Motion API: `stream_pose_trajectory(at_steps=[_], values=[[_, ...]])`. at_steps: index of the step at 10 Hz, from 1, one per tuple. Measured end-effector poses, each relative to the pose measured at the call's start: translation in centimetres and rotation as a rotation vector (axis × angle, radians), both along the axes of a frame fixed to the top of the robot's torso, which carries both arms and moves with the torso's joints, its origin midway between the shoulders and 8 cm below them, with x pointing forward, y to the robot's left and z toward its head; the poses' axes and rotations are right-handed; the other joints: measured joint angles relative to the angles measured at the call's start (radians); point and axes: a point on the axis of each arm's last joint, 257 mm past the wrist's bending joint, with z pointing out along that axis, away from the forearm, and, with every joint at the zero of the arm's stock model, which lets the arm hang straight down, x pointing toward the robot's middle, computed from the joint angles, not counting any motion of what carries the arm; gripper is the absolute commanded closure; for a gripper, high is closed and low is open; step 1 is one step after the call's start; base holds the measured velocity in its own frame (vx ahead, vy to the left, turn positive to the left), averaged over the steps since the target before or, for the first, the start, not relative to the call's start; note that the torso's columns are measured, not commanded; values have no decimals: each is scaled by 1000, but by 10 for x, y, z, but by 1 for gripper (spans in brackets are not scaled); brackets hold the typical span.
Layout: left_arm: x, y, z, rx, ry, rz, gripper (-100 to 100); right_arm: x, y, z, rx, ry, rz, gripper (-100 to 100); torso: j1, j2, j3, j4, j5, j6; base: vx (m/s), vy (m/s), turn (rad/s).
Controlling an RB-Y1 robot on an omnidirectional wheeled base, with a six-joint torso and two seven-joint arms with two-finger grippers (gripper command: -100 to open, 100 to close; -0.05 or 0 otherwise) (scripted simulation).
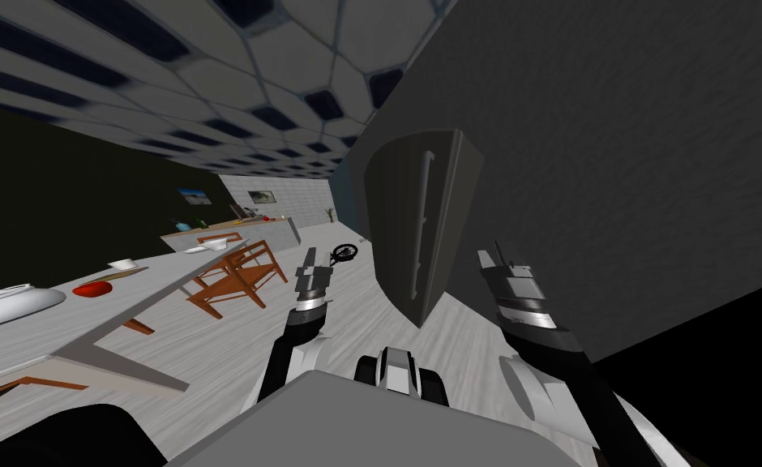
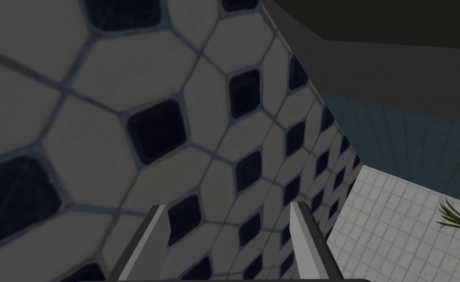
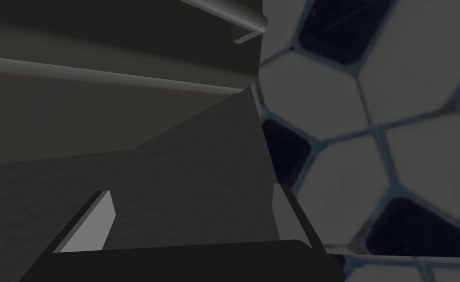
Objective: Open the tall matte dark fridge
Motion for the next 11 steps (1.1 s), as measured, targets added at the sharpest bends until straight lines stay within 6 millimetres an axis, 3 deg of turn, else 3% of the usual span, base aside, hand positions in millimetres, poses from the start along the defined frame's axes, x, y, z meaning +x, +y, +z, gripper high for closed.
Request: stream_pose_trajectory(at_steps=[11], values=[[0,0,0,0,0,0,0,3,63,29,-501,-139,-96,-100,0,0,0,0,0,0,13,-5,9]])
